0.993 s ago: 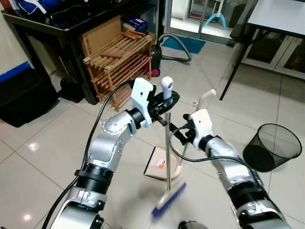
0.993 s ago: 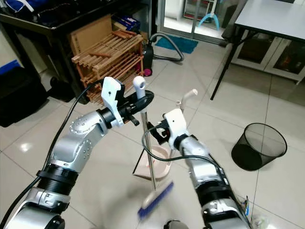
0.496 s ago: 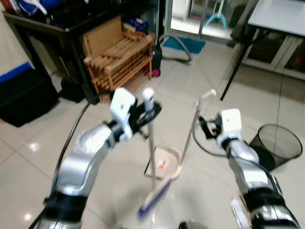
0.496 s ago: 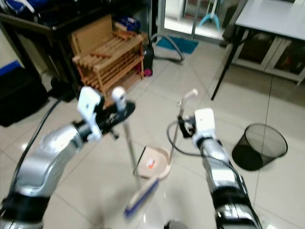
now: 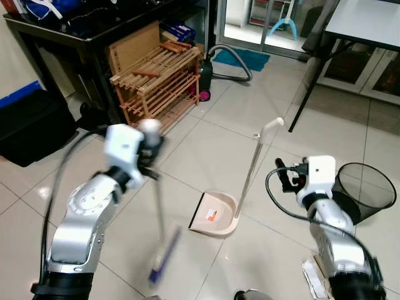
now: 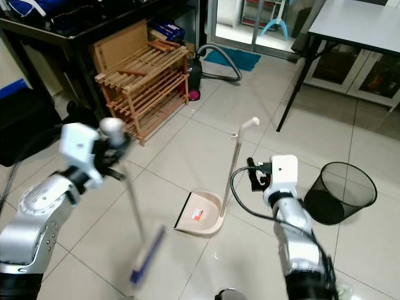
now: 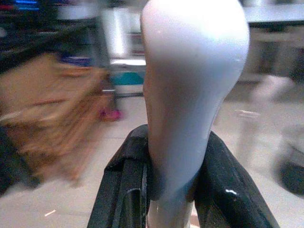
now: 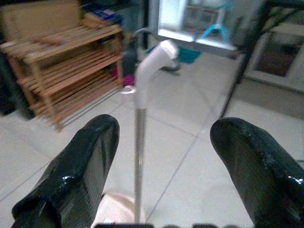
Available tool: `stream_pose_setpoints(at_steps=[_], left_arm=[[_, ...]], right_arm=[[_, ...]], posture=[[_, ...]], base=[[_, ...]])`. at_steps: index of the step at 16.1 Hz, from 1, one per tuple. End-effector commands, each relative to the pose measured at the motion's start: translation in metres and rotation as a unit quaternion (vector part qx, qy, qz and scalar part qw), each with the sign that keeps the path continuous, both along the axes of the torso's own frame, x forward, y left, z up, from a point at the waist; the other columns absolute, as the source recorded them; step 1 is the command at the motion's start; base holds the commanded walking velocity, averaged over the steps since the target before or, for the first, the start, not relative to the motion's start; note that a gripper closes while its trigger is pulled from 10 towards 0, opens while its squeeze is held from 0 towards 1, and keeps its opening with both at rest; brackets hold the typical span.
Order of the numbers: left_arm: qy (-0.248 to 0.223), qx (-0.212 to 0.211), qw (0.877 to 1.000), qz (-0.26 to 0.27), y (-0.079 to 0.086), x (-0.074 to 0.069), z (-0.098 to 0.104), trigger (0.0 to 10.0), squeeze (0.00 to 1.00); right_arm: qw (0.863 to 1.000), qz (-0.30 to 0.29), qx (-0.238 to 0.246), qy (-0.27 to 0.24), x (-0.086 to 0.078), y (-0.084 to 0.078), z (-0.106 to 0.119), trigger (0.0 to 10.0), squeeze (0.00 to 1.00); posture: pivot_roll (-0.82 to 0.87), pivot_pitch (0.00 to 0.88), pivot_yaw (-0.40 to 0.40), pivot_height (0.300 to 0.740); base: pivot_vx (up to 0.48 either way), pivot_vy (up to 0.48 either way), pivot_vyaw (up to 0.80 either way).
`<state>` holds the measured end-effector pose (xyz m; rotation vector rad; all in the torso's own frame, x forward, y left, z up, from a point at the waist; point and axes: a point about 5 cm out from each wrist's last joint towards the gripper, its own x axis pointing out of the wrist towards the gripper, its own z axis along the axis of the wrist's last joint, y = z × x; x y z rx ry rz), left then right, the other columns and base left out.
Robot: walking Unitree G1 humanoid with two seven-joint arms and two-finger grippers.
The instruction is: Sweep floor
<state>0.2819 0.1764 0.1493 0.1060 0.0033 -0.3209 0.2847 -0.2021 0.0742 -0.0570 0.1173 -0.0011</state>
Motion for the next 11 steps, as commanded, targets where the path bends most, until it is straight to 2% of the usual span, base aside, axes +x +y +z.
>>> stream_pose_setpoints(at_steps=[1, 2, 5, 10, 11], left_arm=[[-0.025, 0.005, 0.999, 0.048, 0.009, 0.001, 0.000, 10.0, 0.00], [-0.015, 0.005, 0.996, 0.087, 0.013, 0.001, -0.015, 10.0, 0.00], [-0.013, 0.051, 0.994, 0.098, 0.011, -0.001, -0.032, 10.0, 0.00], [-0.044, 0.046, 0.992, 0.112, 0.011, 0.004, -0.027, 10.0, 0.00], [-0.050, 0.043, 0.992, 0.109, 0.011, 0.006, -0.026, 10.0, 0.00]], right_arm=[[0.999, -0.022, -0.007, -0.024, 0.000, -0.002, 0.010, 10.0, 0.00], [0.999, -0.031, -0.007, -0.033, -0.002, 0.002, 0.011, 10.0, 0.00], [0.999, -0.028, 0.026, -0.011, -0.008, 0.011, 0.002, 10.0, 0.00], [0.999, -0.028, 0.024, -0.002, -0.011, 0.020, -0.002, 10.0, 0.00], [0.999, -0.028, 0.026, -0.004, -0.011, 0.021, -0.001, 10.0, 0.00]], posture=[[0.00, 0.020, 0.041, 0.740], [0.00, 0.017, 0.042, 0.740], [0.00, 0.009, 0.041, 0.740], [0.01, 0.010, 0.038, 0.740], [0.01, 0.011, 0.039, 0.740]], base=[[0.000, 0.000, 0.00], [0.000, 0.000, 0.00], [0.000, 0.000, 0.00], [0.000, 0.000, 0.00], [0.000, 0.000, 0.64]])
